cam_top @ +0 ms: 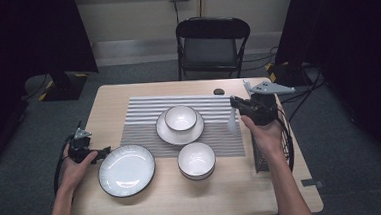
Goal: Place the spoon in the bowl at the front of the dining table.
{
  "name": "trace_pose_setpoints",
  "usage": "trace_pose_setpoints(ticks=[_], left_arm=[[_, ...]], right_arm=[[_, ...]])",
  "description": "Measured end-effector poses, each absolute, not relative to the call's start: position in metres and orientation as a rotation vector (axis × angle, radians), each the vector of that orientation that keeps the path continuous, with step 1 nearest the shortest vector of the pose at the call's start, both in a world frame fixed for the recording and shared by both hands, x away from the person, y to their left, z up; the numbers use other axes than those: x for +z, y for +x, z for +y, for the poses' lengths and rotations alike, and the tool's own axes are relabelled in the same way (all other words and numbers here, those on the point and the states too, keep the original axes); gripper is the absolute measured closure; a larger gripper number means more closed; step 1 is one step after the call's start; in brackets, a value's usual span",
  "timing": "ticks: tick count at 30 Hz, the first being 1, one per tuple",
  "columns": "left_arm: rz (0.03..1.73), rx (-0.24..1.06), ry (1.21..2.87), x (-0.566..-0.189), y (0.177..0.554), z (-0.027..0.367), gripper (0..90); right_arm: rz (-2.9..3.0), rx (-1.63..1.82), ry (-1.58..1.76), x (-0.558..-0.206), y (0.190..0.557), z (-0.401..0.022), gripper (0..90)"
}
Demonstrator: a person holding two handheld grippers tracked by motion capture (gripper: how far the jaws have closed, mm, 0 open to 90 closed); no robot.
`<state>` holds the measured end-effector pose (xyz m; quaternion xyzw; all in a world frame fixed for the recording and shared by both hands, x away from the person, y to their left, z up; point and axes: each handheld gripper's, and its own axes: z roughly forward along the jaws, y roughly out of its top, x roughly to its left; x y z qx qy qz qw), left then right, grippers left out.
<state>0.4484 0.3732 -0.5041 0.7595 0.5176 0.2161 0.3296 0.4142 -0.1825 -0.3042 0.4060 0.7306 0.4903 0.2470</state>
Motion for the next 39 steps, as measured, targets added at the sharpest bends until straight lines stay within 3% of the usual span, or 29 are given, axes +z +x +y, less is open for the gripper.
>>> trace_pose_setpoints(ticks=[39], left_arm=[[1.351,0.563,1.991,-0.504,0.448,0.373,3.2]], right_arm=[[2.089,1.455,1.067,-0.323,0.45,-0.107,86.4]])
